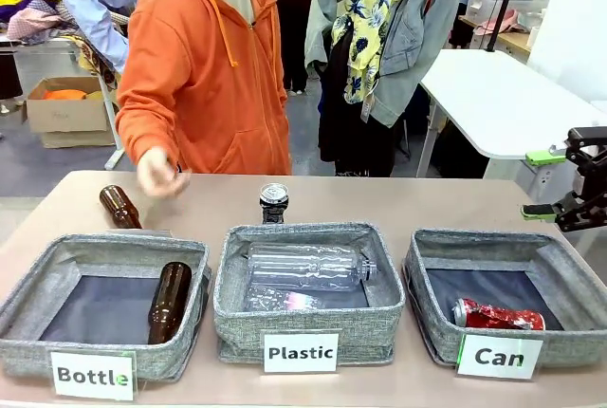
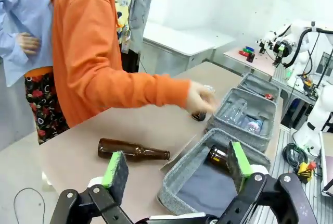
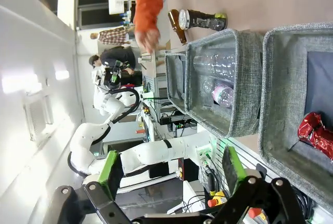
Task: Sort the can waste into the basket.
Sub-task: Pick up the can waste from the table and place it in the right Fabric basket.
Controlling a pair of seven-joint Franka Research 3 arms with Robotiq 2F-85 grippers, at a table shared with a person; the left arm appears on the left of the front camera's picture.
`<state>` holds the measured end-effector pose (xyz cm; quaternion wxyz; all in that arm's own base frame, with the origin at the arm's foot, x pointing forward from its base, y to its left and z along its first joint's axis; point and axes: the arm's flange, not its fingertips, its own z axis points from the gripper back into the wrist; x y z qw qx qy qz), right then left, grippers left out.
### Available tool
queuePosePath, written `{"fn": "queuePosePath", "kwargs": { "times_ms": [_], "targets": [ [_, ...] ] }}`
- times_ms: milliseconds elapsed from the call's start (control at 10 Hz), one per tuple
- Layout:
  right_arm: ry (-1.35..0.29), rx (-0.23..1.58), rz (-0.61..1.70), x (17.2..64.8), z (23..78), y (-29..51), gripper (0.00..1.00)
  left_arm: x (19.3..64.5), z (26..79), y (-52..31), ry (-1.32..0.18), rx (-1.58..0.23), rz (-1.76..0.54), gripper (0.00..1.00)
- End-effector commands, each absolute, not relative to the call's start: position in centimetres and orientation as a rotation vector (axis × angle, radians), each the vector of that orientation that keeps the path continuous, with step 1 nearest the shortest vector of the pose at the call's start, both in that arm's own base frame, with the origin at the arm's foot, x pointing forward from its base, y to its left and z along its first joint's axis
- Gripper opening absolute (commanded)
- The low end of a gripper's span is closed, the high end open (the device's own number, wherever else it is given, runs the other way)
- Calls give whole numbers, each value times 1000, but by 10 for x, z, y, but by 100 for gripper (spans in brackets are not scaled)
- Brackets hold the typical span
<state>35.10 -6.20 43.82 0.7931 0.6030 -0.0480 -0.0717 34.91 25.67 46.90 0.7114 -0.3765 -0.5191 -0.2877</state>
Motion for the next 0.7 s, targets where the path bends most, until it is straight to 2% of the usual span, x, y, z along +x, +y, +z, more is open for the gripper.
{"fn": "queuePosePath", "kwargs": {
  "times_ms": [0, 200, 600],
  "targets": [
    [-105, 1295, -128, 351, 439, -65, 100, 363, 468, 231, -1147, -829, -703, 100],
    [-105, 1295, -128, 351, 439, -65, 100, 401, 463, 174, -1039, -753, -754, 100],
    [-105, 1295, -128, 351, 439, -65, 100, 474, 446, 45, -992, -744, -1002, 100]
  ]
}}
